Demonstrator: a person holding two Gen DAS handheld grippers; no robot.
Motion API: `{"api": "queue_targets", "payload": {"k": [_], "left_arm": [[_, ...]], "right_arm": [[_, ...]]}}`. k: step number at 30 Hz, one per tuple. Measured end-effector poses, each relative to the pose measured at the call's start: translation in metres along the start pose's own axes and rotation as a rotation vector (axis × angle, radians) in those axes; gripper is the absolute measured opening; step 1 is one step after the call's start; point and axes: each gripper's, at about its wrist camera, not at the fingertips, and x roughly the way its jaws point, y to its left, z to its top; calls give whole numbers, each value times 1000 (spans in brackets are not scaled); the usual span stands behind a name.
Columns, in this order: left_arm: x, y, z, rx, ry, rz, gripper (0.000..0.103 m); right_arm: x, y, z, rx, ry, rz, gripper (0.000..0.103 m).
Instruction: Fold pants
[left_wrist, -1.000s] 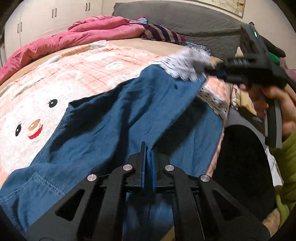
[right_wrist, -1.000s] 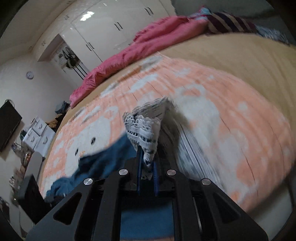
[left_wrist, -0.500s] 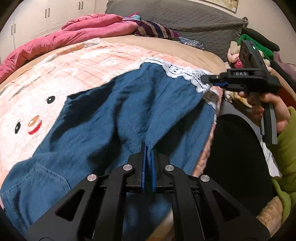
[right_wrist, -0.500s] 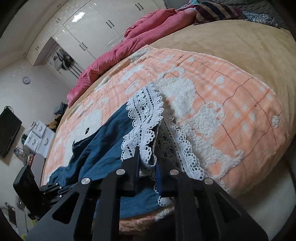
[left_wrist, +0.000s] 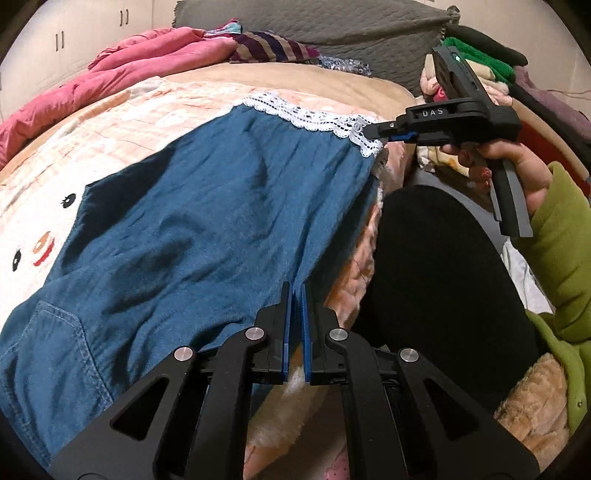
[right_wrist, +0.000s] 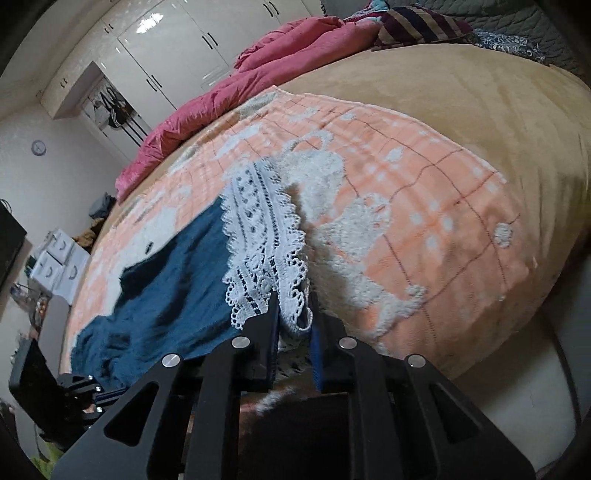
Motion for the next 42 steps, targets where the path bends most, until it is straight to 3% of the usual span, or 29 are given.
{"api": "queue_targets", "payload": {"k": [8, 14, 16, 19, 22, 24, 30, 36, 39, 42], "left_arm": [[13, -3, -5, 19, 44, 6, 0], [16, 1, -7, 11, 45, 2, 1], [14, 0, -7, 3, 36, -3, 6], [6, -5, -8, -3, 13, -6, 21], [-11, -6, -14, -42, -26, 5, 30], [-26, -4, -22, -84, -49, 53, 35], [-86, 12, -62, -236, -108, 239, 42], [-110, 29, -100, -322, -37, 453, 46], [-109, 29, -105, -327, -11, 488, 46], [-106, 33, -107, -347, 17, 522, 47]], "right_arm": [[13, -6, -5, -8, 48, -53, 14], [2, -4, -3, -38, 21, -70, 33], [-12, 2, -1, -73, -11, -65, 43], [-27, 19, -3, -149, -40, -43, 46], [-28, 42, -11, -257, -15, -12, 48], [-23, 62, -21, -380, 6, -7, 48], [-1, 104, -59, -748, 63, -96, 48], [15, 132, -83, -947, 96, -48, 47], [25, 142, -91, -1014, 126, -42, 48], [30, 140, -90, -995, 140, -47, 47]]}}
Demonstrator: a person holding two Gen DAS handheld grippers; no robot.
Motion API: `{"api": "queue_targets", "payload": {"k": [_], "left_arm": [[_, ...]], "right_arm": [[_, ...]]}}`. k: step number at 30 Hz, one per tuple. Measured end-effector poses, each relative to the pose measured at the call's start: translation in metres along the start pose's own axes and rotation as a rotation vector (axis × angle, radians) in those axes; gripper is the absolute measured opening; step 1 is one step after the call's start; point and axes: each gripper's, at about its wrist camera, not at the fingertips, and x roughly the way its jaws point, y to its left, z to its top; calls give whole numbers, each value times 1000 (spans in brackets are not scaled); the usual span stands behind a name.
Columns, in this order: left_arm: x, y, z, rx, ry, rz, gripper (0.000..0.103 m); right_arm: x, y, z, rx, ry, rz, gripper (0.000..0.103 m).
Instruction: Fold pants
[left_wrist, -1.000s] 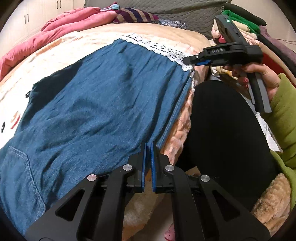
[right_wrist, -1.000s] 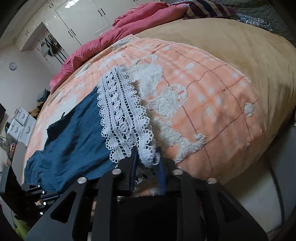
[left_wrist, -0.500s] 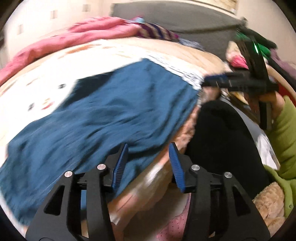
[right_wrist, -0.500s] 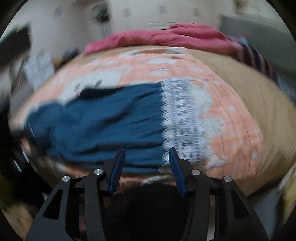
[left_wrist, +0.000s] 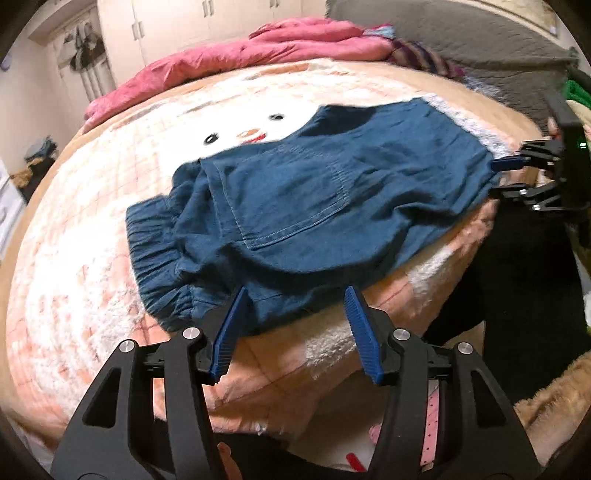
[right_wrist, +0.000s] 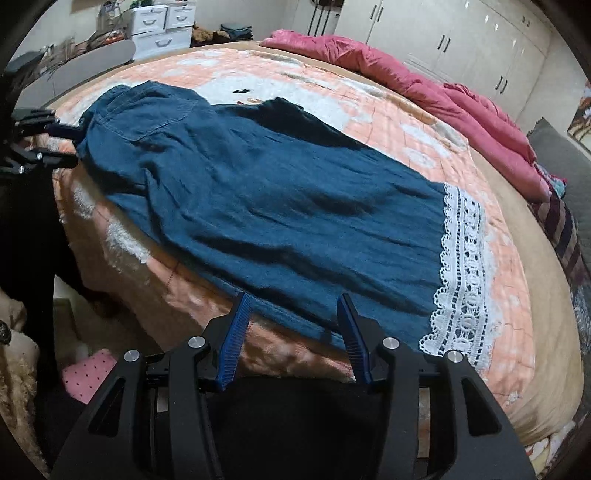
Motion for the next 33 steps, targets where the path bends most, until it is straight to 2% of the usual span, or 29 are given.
{"api": "queue_targets", "payload": {"k": [2, 4, 7, 9, 11, 15, 17, 18, 19, 20, 21, 25, 28, 33], "left_arm": [[-6, 4, 1, -30, -10, 0, 47], [-21, 10, 2, -39, -46, 25, 56], [-35, 26, 4, -77, -73, 63, 58], [-33, 39, 3, -131, -56, 66, 58], [-28, 48, 4, -183, -47, 56, 61], [-11, 73, 9, -361, -15, 10, 70], [-1, 78, 10, -402, -3, -15, 70], [7, 81, 11, -435, -2, -63, 68], [12, 85, 12, -471, 6, -89, 56], [17, 88, 12, -498, 16, -87, 49], [20, 89, 14, -497, 14, -70, 36], [4, 87, 14, -464, 3, -84, 34], [-12, 86, 8, -418, -6, -63, 34], [9, 84, -7, -401, 63, -9, 41]], "right_arm": [[-2, -6, -1, 39, -5, 11, 47], [-5, -9, -2, 57, -15, 16, 48], [-11, -13, -2, 61, -31, 15, 48], [-15, -18, -2, 89, -46, 29, 48], [-18, -19, 0, 94, -60, 36, 48], [-21, -15, 2, 64, -66, 45, 48], [-19, -15, 4, 66, -60, 53, 48], [-17, -16, 5, 72, -58, 62, 48], [-15, -16, 6, 77, -55, 73, 48], [-11, -14, 8, 77, -49, 90, 48], [-7, -12, 10, 69, -46, 104, 48], [13, -6, 20, 52, -2, 145, 48], [32, -9, 20, 81, 88, 169, 48], [34, -11, 10, 129, 86, 200, 49]]}}
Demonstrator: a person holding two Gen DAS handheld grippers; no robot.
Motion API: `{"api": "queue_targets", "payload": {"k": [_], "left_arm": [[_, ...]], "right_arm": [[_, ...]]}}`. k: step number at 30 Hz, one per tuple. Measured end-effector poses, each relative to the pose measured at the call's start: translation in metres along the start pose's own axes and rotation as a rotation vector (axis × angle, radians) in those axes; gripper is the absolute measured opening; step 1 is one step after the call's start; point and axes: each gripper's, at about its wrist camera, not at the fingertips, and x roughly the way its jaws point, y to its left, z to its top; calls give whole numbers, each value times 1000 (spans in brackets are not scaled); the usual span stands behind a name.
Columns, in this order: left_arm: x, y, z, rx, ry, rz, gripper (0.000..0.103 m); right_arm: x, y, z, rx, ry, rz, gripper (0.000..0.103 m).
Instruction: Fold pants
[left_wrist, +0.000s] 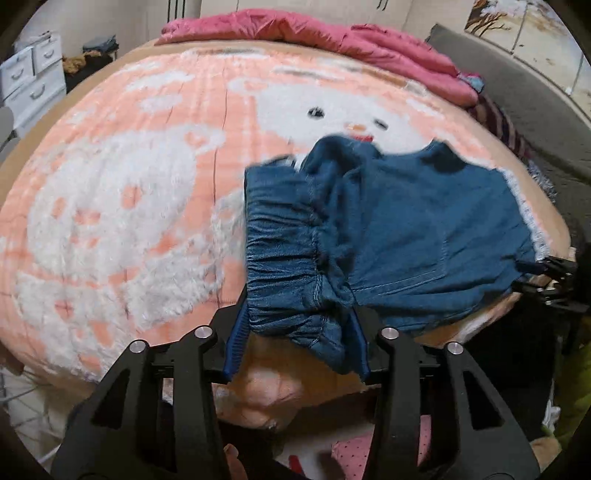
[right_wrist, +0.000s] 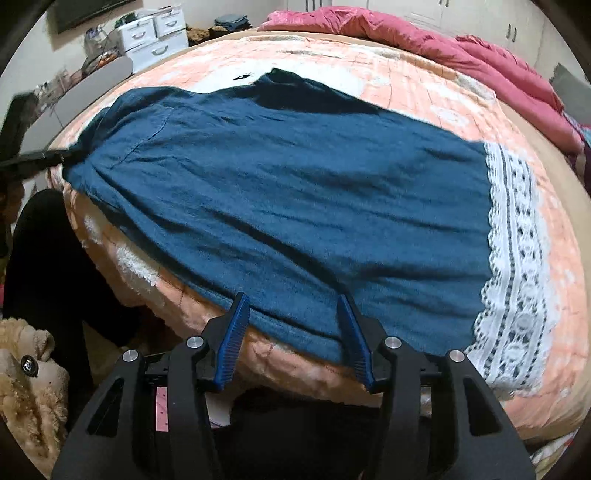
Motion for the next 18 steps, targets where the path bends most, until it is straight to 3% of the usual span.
{"api": "queue_targets", "payload": {"k": [3, 7, 12, 15, 18], "left_arm": [[1, -5, 1, 32, -2, 48, 47], [-21, -2, 2, 10, -37, 49, 50], [-73, -7, 13, 25, -158, 112, 63], [-90, -25, 32, 69, -219, 106, 66], [-83, -52, 49, 124, -222, 60, 68]], "right_arm": [[-1, -2, -2, 17, -5, 9, 51], [-17, -7, -7, 66, -25, 49, 54], [-68, -27, -6, 136, -180, 22, 60], [-83, -48, 2, 189, -222, 2, 65], [-80, -64, 17, 218, -219, -7, 65]]}}
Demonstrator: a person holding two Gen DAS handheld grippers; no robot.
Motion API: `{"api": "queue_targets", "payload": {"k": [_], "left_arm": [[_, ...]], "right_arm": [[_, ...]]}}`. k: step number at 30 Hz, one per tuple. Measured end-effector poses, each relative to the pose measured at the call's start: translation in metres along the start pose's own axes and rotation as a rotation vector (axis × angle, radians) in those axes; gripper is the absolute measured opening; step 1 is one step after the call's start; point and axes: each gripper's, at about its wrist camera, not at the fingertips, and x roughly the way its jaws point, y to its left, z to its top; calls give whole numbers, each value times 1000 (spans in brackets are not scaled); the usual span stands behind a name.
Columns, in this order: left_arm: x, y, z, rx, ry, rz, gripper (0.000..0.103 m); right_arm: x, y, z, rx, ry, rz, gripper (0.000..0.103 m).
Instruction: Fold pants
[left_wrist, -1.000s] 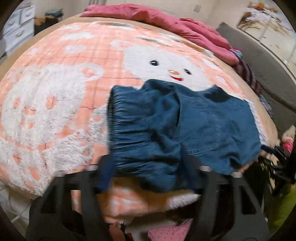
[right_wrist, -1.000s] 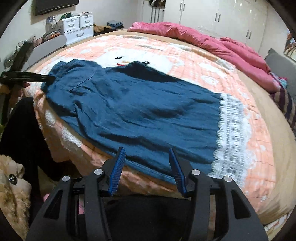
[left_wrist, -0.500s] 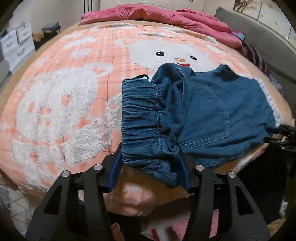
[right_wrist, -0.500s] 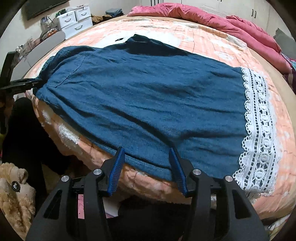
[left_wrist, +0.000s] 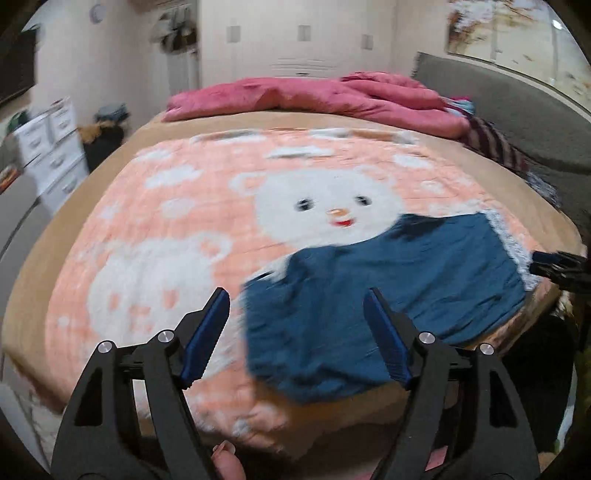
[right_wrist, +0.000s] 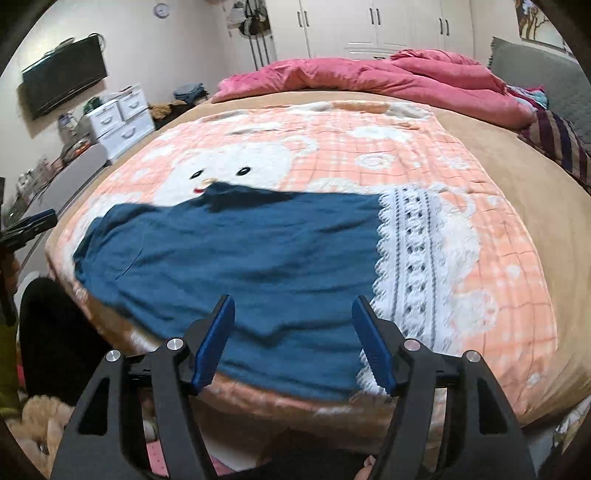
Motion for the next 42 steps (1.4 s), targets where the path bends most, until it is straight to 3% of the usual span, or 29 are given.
{"api": "queue_targets", "payload": {"k": [4, 10, 14, 16, 19, 21, 22, 25, 29, 33, 36, 38, 42], "left_arm": [[45, -46, 12, 79, 71, -137, 71], [120, -90, -3, 175, 237, -197, 71], [148, -79, -19, 192, 298, -90, 71], [152, -69, -21, 140, 304, -126, 72], [144, -70, -18, 148, 282, -124, 73], [134, -71, -10, 130, 269, -155, 74], [129, -71, -5, 119, 253, -179, 77], [115, -75, 26, 115, 185, -231, 83], [127, -91, 66, 184, 139, -203, 84], [171, -102, 96, 207, 186, -240, 84], [210, -103, 100, 198, 261, -266, 84], [226, -104, 99, 189, 288, -290, 83], [248, -102, 91, 156, 316, -396, 74]], "right_arm": [[24, -7, 13, 38, 41, 18, 66], [54, -42, -5, 169, 187, -27, 66], [45, -52, -20, 201, 207, -9, 66], [45, -53, -23, 203, 216, -16, 66], [43, -47, -20, 176, 223, -43, 67], [31, -40, -12, 161, 159, -22, 68], [21, -39, -4, 161, 107, -12, 74], [8, -44, 21, 150, 14, -51, 78], [17, -75, 71, 214, -21, -54, 78], [57, -121, 98, 339, 19, 46, 78], [87, -152, 90, 428, 63, 56, 72], [96, -164, 80, 459, 66, 116, 69], [108, -174, 73, 462, 85, 143, 65]]}}
